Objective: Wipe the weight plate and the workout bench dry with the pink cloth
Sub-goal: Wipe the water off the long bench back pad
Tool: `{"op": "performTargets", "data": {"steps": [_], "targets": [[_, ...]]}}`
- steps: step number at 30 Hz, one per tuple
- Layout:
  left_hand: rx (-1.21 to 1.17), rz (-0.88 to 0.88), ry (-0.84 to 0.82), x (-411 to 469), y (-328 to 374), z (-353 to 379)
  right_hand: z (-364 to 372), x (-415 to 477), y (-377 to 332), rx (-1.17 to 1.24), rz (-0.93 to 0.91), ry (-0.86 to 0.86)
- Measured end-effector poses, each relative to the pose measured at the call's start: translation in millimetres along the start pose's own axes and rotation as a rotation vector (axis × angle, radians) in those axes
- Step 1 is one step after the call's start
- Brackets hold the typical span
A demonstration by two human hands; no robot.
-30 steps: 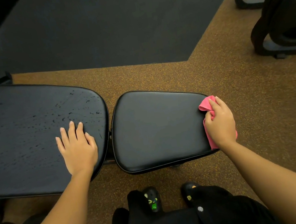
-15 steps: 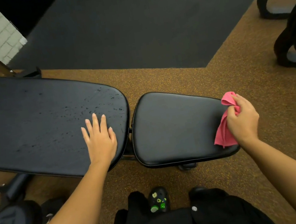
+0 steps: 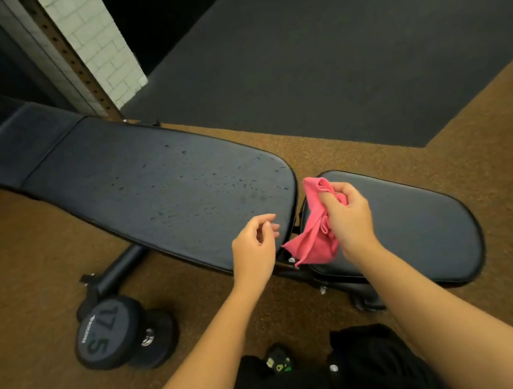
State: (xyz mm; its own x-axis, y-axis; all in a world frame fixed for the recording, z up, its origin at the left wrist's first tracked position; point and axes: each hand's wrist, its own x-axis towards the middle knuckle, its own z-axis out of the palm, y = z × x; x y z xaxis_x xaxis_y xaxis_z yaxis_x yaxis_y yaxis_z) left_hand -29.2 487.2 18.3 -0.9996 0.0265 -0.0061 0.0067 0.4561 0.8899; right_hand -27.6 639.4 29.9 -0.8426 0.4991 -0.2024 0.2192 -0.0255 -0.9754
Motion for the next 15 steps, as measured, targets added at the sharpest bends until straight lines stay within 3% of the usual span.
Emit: {"op": "performTargets", "data": {"steps": [7,10,13,15], "targets": [[-0.04,-0.091,0.065,-11.5,-11.0,-63.5,72.2,-44.2,-6.1,0.047,0.062,-0.136],[-0.114,-0.219,0.082,-10.0,-16.7,-75.9,80.2,-50.2,-5.9,0.049,0.09,-0.132],[-0.304,-0.382,-0.061,-14.5,-2.1,-67.1,83.4,-56.0,-2.0,0.106,0.172,-0.186],[-0.347,-0.38,-0.151,-21.3,11.9,-52.5,81.1,-63.5,-2.8,0.174,0.203,-0.234]]}}
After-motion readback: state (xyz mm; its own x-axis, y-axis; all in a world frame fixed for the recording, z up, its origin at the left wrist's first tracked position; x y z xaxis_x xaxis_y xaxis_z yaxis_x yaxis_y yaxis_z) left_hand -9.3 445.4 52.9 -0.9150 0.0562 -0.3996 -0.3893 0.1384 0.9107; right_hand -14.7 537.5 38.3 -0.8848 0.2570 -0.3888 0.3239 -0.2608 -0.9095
